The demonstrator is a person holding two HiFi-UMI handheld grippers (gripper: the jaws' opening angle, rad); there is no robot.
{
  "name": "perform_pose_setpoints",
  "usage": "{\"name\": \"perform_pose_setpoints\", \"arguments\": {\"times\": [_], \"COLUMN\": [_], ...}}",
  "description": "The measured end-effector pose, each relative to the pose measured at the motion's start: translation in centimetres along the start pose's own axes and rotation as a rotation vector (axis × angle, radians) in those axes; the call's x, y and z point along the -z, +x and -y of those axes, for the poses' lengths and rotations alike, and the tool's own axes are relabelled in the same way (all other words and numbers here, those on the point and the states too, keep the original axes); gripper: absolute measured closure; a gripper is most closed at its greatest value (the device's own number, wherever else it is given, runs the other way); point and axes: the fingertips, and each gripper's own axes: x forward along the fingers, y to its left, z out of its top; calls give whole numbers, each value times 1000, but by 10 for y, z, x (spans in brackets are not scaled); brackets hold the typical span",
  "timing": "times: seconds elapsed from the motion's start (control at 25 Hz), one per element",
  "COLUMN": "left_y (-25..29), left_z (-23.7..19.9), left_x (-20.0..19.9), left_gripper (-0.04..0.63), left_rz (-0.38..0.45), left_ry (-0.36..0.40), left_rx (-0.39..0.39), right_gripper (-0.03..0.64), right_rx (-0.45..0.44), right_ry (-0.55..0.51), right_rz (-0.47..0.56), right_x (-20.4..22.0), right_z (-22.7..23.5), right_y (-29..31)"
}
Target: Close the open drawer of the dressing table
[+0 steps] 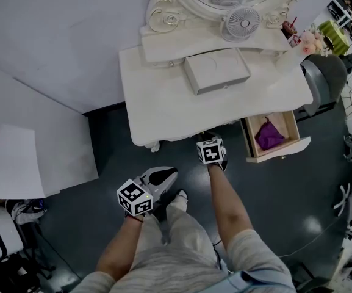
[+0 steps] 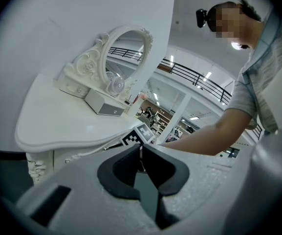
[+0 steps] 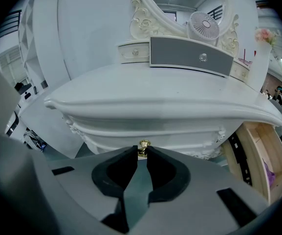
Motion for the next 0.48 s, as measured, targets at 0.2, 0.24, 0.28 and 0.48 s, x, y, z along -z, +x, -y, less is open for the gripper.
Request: {"name": "perform_pose_setpoints", "arguments": {"times": [0.2,0.24,0.28,0.48], "left_y": [-1,-2,-2,-5], "left_z": [0,1,2,4], "left_x": [0,-1,-1,-5], "left_gripper": [568,568,568,568], "left_rz": [-2,-2,-2,-3], "left_ry": [3,5,6,21], "left_rx": [0,0,0,-2], "right_gripper": [560,558,558,562], "right_rx": [0,-1,-1,1], "right_ry": [1,6,12,25], "right_rz": [-12,-14,-16,-49], "right_x": [0,0,0,1], "right_z": [-1,-1,0,2], "right_y": [0,0,-1,-1]}}
